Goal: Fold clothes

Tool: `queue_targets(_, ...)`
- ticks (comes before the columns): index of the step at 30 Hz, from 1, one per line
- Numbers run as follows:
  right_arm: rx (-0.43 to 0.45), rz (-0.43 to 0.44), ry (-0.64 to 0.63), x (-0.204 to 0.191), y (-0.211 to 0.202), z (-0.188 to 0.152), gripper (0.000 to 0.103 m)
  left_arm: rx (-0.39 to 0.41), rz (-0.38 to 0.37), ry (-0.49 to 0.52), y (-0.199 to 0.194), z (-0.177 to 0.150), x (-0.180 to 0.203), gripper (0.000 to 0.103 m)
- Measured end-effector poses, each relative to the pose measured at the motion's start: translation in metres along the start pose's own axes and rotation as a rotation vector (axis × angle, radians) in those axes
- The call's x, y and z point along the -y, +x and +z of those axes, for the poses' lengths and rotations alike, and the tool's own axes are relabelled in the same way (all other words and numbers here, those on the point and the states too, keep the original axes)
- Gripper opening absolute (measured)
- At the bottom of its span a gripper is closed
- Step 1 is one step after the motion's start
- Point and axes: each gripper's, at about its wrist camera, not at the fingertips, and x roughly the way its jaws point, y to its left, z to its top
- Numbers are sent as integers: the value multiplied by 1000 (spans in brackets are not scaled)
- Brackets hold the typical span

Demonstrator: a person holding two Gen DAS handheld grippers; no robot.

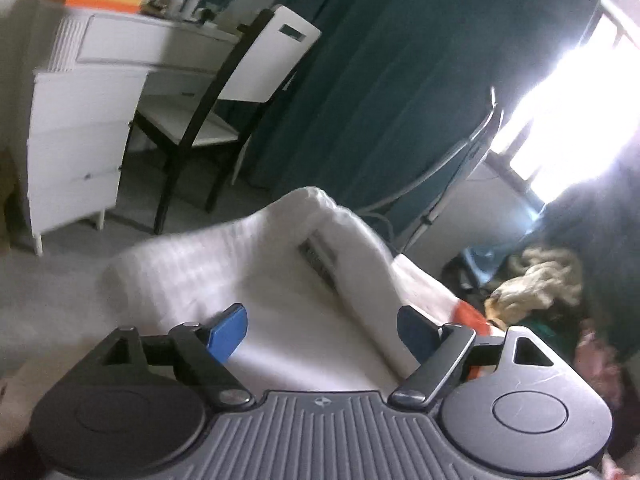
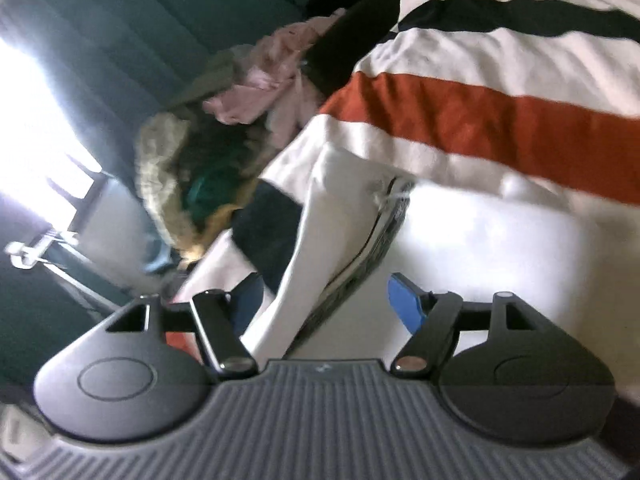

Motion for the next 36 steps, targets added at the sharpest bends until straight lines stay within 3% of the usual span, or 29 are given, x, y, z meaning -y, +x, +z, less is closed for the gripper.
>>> queue_targets(5, -26, 76, 12, 9, -65, -25, 72, -23, -53, -116, -60, -34, -36, 85)
queue_targets(11, -151, 157, 102, 34, -99, -54, 68, -61, -87, -250, -112, -68, -71, 85)
queue_targets(16, -226, 160, 194, 60, -92, -65, 52, -93, -103, -351, -101, -75, -89, 80)
queue_targets(20, -242, 162, 226, 69, -62, -69, 51, -66, -126, -369, -73, -72, -96, 78)
queue_targets(22, -240, 153, 226, 71, -45, -70, 42, -55, -176, -345, -58, -68, -93, 76)
queue_targets(27, -143, 185, 270, 75, -7, -67, 35, -6, -232, -344, -29, -55, -97, 66)
queue_targets(33, 9, 138, 126, 53, 12, -68, 28, 20, -247, -464, 4, -54, -111, 28)
queue_targets(36, 32, 127, 132, 48, 12, -71, 21, 28, -276, -525, 1, -51, -119, 11)
